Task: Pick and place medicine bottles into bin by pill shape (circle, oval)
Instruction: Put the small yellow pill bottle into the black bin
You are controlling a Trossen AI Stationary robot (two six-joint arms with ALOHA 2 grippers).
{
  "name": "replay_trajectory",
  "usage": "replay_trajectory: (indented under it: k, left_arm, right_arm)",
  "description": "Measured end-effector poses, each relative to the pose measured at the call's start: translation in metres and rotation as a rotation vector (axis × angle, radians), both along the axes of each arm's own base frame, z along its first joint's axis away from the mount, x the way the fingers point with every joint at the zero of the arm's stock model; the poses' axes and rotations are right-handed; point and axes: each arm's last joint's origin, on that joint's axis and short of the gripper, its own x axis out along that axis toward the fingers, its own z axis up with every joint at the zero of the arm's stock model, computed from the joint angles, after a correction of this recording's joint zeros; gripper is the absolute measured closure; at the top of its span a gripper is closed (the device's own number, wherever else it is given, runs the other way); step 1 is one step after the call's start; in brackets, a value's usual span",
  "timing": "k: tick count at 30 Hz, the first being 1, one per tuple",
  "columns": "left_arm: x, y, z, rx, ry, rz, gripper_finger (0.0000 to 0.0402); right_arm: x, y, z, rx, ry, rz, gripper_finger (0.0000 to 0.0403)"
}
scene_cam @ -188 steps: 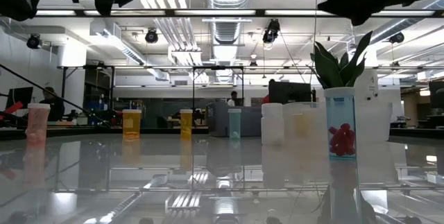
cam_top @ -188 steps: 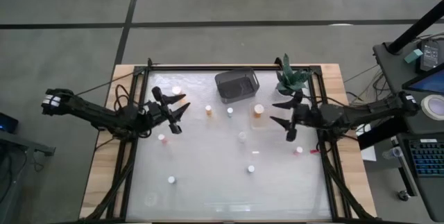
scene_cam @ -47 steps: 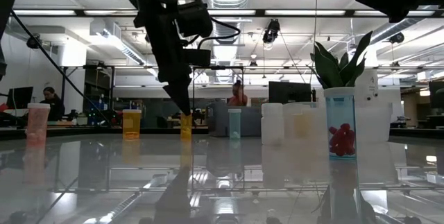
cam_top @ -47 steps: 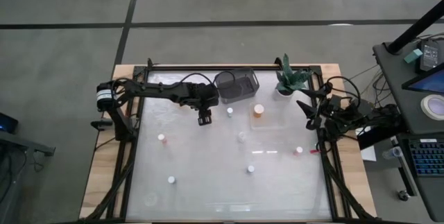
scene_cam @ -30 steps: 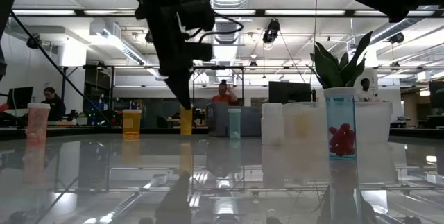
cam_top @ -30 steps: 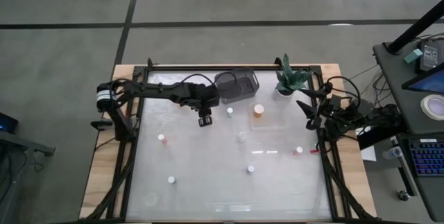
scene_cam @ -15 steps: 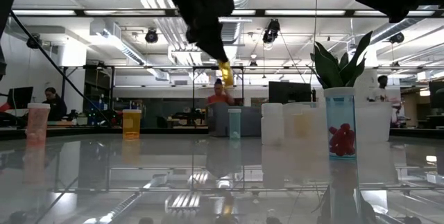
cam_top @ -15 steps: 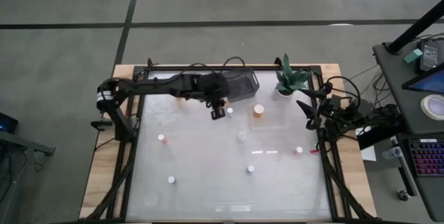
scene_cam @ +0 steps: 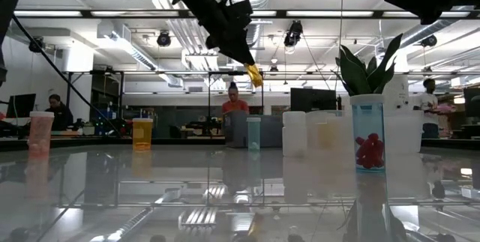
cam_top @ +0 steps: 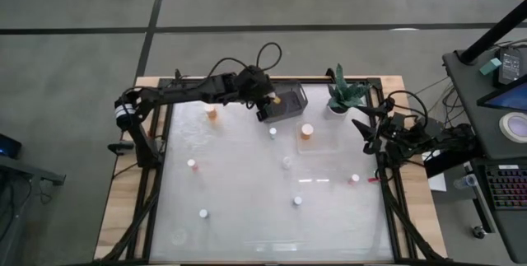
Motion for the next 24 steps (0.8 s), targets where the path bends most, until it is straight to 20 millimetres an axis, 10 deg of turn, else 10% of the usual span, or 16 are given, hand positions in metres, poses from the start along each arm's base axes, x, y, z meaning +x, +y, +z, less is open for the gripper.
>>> replay_trajectory:
  k: [24]
  left_arm:
    - [0.047, 0.052, -0.047, -0.096, 0.323, 0.083, 0.0307]
  right_arm:
    - [0.0, 0.0, 0.0, -0.012, 0.0, -0.003, 0.0179]
